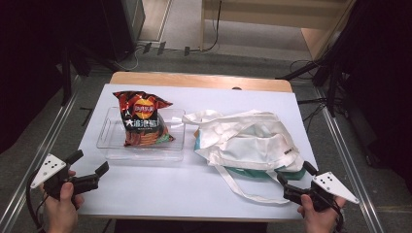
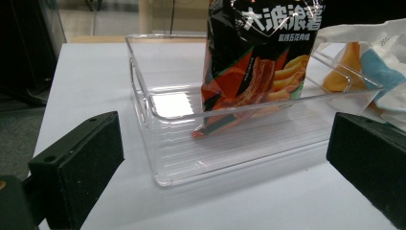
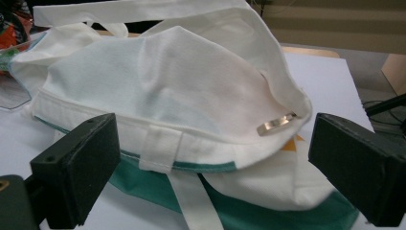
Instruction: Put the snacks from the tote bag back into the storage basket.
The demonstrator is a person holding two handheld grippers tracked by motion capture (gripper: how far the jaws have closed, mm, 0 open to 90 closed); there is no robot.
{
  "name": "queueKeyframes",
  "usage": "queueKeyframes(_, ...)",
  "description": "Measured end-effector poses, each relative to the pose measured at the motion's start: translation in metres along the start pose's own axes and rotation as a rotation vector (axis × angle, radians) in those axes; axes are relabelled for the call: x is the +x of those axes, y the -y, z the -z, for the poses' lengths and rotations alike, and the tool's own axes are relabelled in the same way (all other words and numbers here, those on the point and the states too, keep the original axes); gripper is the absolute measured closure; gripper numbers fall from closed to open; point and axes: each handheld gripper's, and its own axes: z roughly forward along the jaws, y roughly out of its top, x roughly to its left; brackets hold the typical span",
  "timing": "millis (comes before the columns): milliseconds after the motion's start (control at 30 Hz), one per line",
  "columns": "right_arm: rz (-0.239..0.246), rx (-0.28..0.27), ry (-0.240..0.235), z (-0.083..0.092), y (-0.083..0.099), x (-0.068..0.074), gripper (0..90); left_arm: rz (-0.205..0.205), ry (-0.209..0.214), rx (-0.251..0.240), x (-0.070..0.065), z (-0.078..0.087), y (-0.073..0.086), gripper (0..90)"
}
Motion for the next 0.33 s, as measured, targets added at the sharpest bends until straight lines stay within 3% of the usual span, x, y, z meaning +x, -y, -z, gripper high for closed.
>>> queueKeyframes(100,-0.019,0.001,0.011,0.0029,0.0029,-0.0059,4.1,0.021,0.001,-0.010,0.0043,0.0023,0.0001,0.0)
queueKeyframes(333,-0.018,-0.001,0.013,0.0023,0.0034,-0.0088,4.2,0.018,0.007,-0.002,0.0048,0.0004,0.0020,0.0)
